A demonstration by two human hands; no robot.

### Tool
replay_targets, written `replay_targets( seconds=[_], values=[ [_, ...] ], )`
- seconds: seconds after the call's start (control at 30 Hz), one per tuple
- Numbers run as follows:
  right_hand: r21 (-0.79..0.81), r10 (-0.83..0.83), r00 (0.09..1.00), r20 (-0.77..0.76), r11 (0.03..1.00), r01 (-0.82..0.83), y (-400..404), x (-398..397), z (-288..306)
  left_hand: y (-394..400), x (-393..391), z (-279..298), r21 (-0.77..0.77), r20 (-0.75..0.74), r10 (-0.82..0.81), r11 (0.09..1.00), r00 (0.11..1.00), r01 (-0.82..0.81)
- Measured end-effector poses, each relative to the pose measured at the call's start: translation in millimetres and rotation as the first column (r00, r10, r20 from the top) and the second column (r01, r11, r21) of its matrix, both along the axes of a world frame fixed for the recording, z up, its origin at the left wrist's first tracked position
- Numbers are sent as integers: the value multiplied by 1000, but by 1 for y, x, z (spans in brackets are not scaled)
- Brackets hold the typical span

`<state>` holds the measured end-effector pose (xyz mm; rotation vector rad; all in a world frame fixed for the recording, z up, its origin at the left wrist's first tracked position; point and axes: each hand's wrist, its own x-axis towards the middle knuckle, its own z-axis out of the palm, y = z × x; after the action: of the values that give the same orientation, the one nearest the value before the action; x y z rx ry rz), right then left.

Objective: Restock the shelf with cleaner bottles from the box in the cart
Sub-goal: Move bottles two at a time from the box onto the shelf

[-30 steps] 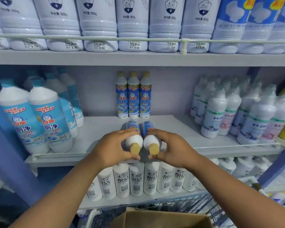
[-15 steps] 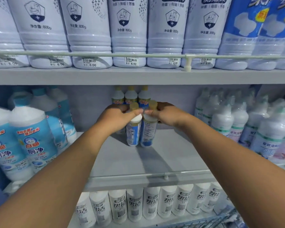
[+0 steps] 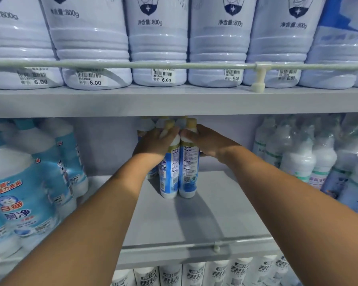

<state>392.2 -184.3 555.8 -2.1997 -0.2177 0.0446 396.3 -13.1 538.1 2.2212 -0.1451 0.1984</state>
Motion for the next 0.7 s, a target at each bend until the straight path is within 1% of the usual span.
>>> replay_targets(
  seconds=[0.07, 0.1, 0.17, 0.2, 0.27, 0.33, 0.43, 0.53, 0.6, 0.7],
  values=[
    [43, -13, 996, 83, 999, 10, 2, -6, -9, -8, -8, -17, -77, 6, 70, 995, 998, -70],
    [88, -41, 992, 116, 996, 31, 5, -12, -20, -10, -17, -29, -113, 9, 89, 990, 996, -87],
    [180, -125, 982, 144, 979, 98, 10, -28, -54, -5, -39, -55, -132, 31, 79, 989, 996, -74],
    [192, -153, 979, 132, 973, 126, 12, -37, -75, -1, -47, -70, -118, 34, 62, 991, 998, -57],
    [213, -155, 983, 103, 968, 131, 12, -50, -110, 6, -53, -97, -55, -12, 19, 998, 1000, -20],
    [223, -151, 986, 77, 966, 130, 15, -54, -130, 9, -46, -114, 0, -28, -8, 1000, 1000, 8],
    [211, -226, 970, 88, 956, 203, 17, -43, -146, 9, -30, -127, 19, 4, 15, 1000, 1000, -15],
    [186, -261, 958, 116, 953, 237, 19, -28, -158, 10, -19, -142, -57, 37, 43, 998, 998, -41],
    [214, -269, 949, 162, 949, 232, 21, -24, -163, 9, -14, -150, -109, 51, 72, 992, 996, -66],
    [300, -278, 942, 190, 930, 214, 20, -20, -168, 6, -6, -154, -135, 72, 86, 988, 994, -75]
  ],
)
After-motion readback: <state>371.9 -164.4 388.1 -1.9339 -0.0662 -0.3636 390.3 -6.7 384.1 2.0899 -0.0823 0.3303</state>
